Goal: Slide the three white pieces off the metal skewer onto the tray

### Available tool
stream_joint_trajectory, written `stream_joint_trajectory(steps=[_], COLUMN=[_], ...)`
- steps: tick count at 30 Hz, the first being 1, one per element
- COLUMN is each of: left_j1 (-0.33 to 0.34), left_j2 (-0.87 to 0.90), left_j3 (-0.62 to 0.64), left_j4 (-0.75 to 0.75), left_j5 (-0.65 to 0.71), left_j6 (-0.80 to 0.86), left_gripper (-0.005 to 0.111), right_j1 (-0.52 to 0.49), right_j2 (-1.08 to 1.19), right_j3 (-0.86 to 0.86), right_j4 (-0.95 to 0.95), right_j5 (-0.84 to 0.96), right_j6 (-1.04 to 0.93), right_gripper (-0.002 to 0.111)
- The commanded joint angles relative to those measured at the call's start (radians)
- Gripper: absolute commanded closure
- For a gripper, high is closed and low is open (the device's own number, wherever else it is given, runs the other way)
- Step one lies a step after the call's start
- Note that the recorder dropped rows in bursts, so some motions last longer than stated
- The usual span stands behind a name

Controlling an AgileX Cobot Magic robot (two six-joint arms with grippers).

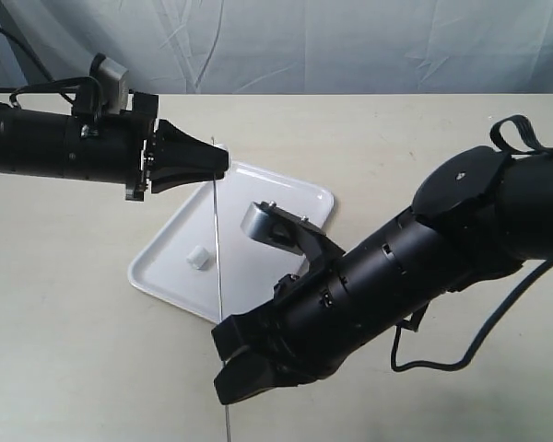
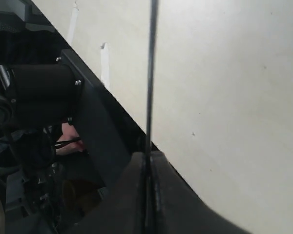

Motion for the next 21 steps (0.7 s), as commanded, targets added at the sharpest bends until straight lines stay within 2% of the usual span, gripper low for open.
stream_joint_trajectory(steps=[1,16,21], left_j1=[0.028,0.049,0.034], left_j2=[-0.009,-0.009,-0.009], left_j3=[-0.01,-0.01,-0.01], left_j4=[-0.154,-0.15,0.06], left_j5=[-0.056,-0.135,-0.302], left_j6=[0.018,0.045,0.018], left_gripper=[0.095,0.095,0.096], right_j1=[0.018,0.018,0.016], right_j2=[-0.002,-0.002,-0.002], right_j3=[0.007,0.007,0.007], right_j4=[-0.136,-0.197,-0.197], right_j5=[0.121,0.123,0.065], right_j6=[0.037,0.071,0.096], right_gripper=[0.109,0.109,0.109])
